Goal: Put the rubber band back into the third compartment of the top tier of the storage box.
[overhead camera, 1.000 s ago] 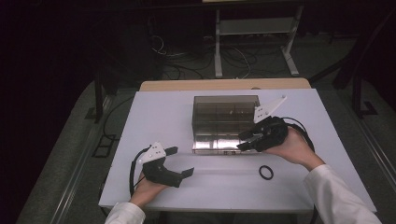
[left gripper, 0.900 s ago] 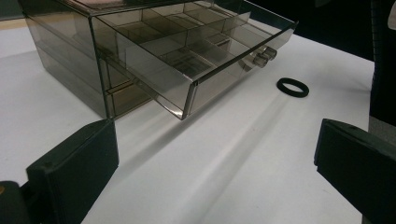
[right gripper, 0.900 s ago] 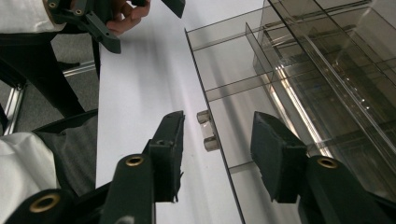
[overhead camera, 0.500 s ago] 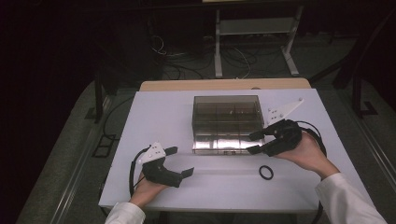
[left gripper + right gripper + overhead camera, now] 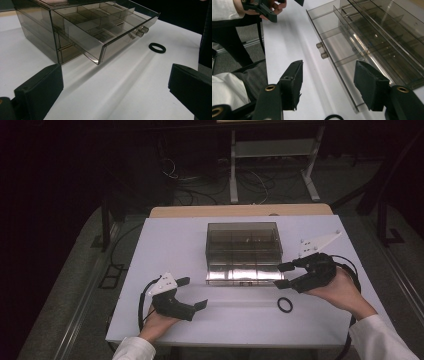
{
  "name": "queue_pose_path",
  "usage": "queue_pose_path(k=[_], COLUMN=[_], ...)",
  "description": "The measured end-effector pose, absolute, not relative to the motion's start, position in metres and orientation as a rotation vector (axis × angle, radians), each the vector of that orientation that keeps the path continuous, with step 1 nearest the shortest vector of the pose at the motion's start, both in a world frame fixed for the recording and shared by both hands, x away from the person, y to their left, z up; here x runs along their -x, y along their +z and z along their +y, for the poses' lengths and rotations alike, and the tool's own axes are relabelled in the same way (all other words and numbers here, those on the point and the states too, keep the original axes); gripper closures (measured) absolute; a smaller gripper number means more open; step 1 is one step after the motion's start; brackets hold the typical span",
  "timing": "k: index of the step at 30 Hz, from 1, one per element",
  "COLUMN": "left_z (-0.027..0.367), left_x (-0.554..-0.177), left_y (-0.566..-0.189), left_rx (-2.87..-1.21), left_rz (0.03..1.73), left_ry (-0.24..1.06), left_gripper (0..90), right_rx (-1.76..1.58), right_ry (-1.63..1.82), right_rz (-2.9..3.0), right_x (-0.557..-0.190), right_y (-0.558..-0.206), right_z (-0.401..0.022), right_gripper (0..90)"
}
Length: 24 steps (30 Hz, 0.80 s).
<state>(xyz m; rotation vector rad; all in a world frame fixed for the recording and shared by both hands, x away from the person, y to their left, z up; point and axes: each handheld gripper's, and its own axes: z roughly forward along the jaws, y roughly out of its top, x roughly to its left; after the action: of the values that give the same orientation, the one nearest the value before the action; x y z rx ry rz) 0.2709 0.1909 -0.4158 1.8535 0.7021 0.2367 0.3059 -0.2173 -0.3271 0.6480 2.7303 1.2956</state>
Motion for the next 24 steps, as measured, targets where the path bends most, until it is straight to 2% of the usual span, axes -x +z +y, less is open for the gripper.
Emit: queue_pose_path(k=[10,24], left_z=[0.191,0.192], left_x=[-0.27,-0.271], left_y=[-0.415,-0.415], left_rx=[-1.851,-1.852], left_rz=[0.706,0.705], left_ry=[0.238,0.238], left_gripper=[0.0,0.0], right_rx=[-0.705,-0.742], right_ry=[1.274,1.277], right_rz=[2.706,2.702], right_x=[-0.297,-0.287], right_y=[-0.337,-0.35], right_z=[-0.228,-0.239], right_gripper=[32.9,32.9])
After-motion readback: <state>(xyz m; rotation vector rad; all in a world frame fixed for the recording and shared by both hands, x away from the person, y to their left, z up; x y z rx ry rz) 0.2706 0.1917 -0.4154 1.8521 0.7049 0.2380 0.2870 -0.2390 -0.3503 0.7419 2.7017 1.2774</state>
